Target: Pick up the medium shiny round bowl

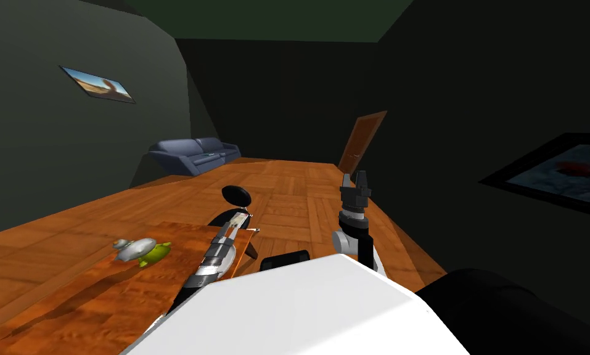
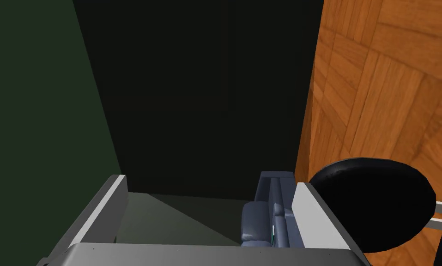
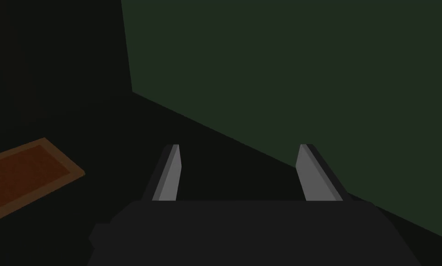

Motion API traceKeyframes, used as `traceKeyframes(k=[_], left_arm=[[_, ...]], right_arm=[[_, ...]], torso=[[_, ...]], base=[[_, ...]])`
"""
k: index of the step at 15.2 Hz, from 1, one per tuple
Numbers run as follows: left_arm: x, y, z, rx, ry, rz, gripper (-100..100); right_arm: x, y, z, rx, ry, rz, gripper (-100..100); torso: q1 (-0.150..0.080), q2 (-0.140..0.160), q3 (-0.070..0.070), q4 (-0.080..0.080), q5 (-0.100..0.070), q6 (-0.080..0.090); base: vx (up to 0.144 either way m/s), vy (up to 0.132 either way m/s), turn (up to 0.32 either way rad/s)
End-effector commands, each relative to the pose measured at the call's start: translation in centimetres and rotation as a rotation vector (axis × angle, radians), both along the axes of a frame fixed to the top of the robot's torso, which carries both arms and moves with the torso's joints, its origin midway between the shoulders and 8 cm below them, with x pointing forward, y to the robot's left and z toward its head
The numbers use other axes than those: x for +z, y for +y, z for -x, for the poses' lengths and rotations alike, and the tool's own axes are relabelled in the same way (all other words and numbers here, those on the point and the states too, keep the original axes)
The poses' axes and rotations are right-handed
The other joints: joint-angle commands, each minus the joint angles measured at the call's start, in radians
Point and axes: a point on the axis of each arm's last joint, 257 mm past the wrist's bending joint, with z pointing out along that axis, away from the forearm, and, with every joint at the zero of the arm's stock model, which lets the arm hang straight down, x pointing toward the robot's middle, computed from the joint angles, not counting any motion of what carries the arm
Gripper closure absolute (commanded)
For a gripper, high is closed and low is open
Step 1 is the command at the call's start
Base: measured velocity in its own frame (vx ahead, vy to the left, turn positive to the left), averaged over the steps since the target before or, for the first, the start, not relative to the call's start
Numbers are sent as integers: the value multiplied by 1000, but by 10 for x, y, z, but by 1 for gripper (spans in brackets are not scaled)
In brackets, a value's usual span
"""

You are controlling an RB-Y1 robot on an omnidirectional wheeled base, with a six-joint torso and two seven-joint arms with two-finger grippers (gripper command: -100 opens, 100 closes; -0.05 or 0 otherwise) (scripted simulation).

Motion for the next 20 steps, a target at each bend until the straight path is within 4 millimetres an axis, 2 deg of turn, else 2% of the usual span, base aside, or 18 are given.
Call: traceKeyframes(k=[1, 3, 4, 7, 8, 9, 10, 11, 12, 14, 15, 16, 17, 18, 19, 20], left_arm=[[-37, 4, 16, -3, 104, 13, -100], [-45, 8, 18, 2, 121, 10, -100], [-66, 9, 29, -3, 181, 22, -100], [-77, 14, 34, 6, 207, 16, -100], [-98, 17, 47, 3, 270, 29, -100], [-109, 22, 52, 13, 295, 23, -100], [-129, 25, 66, 12, 356, 37, -100], [-139, 30, 72, 21, 380, 30, -100], [-140, 31, 73, 23, 383, 29, -100], [-169, 40, 97, 35, 471, 35, -100], [-190, 46, 117, 43, 543, 46, -100], [-196, 49, 123, 50, 559, 41, -100], [-212, 53, 141, 56, 620, 54, -100], [-219, 58, 148, 65, 639, 48, -100], [-235, 63, 169, 76, 704, 59, -100], [-242, 69, 177, 86, 726, 52, -100]], right_arm=[[0, 0, 0, 0, 0, 0, 0], [0, 0, 0, 0, 0, 0, 0], [0, 0, 0, 0, 0, 0, 0], [0, 0, 0, 0, 0, 0, 0], [0, 0, 0, 0, 0, 0, 0], [0, 0, 0, 0, 0, 0, 0], [0, 0, 0, 0, 0, 0, 0], [0, 0, 0, 0, 0, 0, 0], [0, 0, 0, 0, 0, 0, 0], [0, 0, 0, 0, 0, 0, 0], [0, 0, 0, 0, 0, 0, 0], [0, 0, 0, 0, 0, 0, 0], [0, 0, 0, 0, 0, 0, 0], [0, 0, 0, 0, 0, 0, 0], [0, 0, 0, 0, 0, 0, 0], [0, 0, 0, 0, 0, 0, 0]], torso=[[0, 0, 0, 0, 0, 0], [-2, 0, 0, 0, -1, 0], [-2, 0, 0, 0, -1, 0], [-2, 0, 0, 0, -1, -1], [-2, 0, 0, 0, -1, -1], [-2, 0, 0, 0, -1, 0], [-2, 0, 0, 0, -1, 0], [-3, -1, 0, 0, -1, 0], [-2, -1, 0, 0, -1, 0], [-2, -1, -1, 0, 0, 0], [-2, -1, 0, 0, -1, 0], [-1, -1, 0, 0, -1, 0], [-1, -1, -1, 0, -1, 0], [-1, -1, -1, 0, -1, 0], [-1, -1, -1, 0, 0, 0], [-1, -2, -1, 0, 0, 0]], base=[[23, 5, -268], [23, 6, -168], [24, 8, -205], [18, 9, -106], [15, 2, -137], [18, 1, -195], [26, -1, -305], [33, 9, -275], [28, 18, -98], [30, 13, -192], [36, 17, -256], [38, 22, -199], [38, 17, -320], [33, 17, -252], [42, 24, -244], [42, 28, -187]])
